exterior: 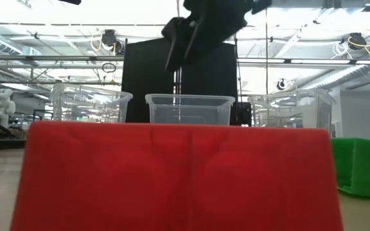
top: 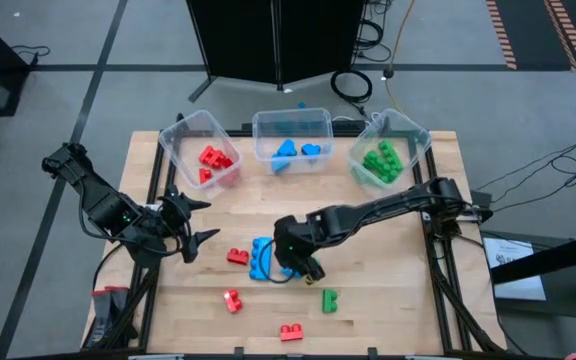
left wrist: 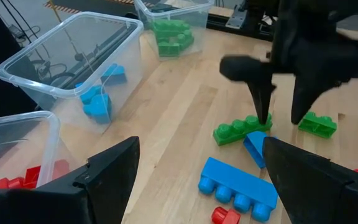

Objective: Sort blocks
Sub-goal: Put the blue game piece into the middle transparent bin

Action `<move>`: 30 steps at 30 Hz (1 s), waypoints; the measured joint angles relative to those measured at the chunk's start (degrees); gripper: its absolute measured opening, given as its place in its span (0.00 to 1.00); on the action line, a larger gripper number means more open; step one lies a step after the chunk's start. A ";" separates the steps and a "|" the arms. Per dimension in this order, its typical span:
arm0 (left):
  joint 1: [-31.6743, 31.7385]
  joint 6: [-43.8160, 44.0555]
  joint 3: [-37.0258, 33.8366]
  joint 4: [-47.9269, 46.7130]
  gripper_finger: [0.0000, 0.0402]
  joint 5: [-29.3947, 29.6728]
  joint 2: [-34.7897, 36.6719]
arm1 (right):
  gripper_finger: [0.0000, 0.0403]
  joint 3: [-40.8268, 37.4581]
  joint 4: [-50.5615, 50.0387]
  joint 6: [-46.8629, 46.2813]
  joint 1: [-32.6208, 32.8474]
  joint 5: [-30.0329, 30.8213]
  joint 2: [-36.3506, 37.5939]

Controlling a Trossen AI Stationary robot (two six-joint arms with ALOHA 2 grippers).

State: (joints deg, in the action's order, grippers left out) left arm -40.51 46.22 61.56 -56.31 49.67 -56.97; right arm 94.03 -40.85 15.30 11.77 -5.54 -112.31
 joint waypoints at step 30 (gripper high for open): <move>0.00 -0.02 -0.02 -0.24 0.84 -2.60 0.00 | 0.61 -0.01 1.33 3.60 2.47 4.84 -14.03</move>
State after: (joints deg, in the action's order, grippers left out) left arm -40.51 46.19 61.54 -56.55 47.07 -56.97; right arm 94.02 -39.51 18.90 14.24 -0.70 -126.34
